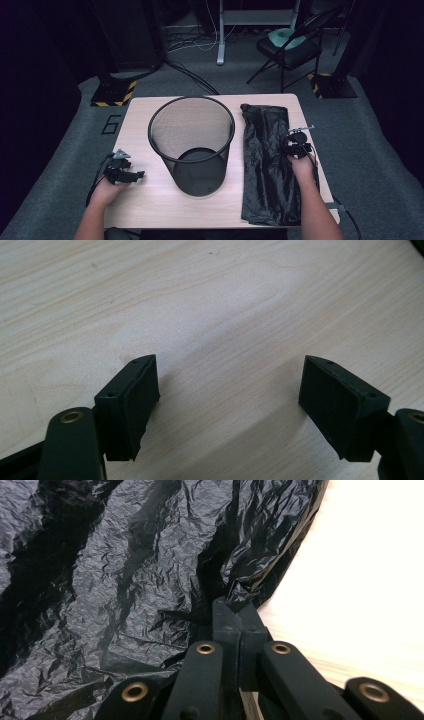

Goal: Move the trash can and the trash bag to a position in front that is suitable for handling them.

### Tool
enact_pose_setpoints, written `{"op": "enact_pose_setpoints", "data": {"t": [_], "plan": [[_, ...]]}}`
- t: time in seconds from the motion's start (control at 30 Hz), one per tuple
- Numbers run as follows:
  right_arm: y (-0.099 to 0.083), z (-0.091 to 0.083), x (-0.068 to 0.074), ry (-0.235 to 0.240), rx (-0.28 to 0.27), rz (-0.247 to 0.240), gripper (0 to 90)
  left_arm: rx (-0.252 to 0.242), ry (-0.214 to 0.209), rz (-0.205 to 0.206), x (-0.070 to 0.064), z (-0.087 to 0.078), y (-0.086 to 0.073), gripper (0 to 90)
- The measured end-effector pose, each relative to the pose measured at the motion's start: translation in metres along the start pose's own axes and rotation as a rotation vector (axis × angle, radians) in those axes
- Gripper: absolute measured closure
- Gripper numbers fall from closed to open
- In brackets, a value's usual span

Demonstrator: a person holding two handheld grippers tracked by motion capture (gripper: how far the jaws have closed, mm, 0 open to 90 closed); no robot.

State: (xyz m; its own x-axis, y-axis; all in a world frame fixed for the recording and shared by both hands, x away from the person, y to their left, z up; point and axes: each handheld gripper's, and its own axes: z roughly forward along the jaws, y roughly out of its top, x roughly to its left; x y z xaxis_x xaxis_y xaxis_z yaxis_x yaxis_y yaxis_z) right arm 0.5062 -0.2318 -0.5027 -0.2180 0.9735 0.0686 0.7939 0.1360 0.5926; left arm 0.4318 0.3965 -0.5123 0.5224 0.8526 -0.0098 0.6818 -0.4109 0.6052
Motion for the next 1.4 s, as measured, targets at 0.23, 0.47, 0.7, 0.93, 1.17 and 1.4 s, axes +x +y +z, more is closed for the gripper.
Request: {"op": "enact_pose_setpoints", "data": {"t": [0.23, 0.47, 0.7, 0.93, 1.17, 1.4], "plan": [[-0.001, -0.010, -0.006, -0.048, 0.006, -0.004, 57.6, -0.002, -0.002, 0.001, 0.000, 0.000, 0.000, 23.7], [-0.007, -0.036, -0.004, -0.044, 0.030, -0.021, 46.6, 0.010, -0.004, -0.025, 0.001, -0.001, 0.002, 25.0], [-0.020, -0.050, 0.004, -0.034, 0.033, -0.059, 44.5, -0.011, -0.060, -0.059, 0.001, -0.017, 0.012, 34.3], [-0.031, -0.047, 0.012, -0.015, 0.050, -0.092, 43.7, -0.078, -0.078, 0.014, -0.011, -0.052, 0.041, 34.2], [-0.036, -0.045, 0.009, -0.002, 0.037, -0.066, 42.9, -0.147, -0.102, 0.055, -0.028, -0.098, 0.077, 30.5], [-0.037, -0.045, 0.010, 0.000, 0.037, -0.076, 43.0, -0.204, -0.125, 0.083, -0.037, -0.137, 0.107, 28.1]]}}
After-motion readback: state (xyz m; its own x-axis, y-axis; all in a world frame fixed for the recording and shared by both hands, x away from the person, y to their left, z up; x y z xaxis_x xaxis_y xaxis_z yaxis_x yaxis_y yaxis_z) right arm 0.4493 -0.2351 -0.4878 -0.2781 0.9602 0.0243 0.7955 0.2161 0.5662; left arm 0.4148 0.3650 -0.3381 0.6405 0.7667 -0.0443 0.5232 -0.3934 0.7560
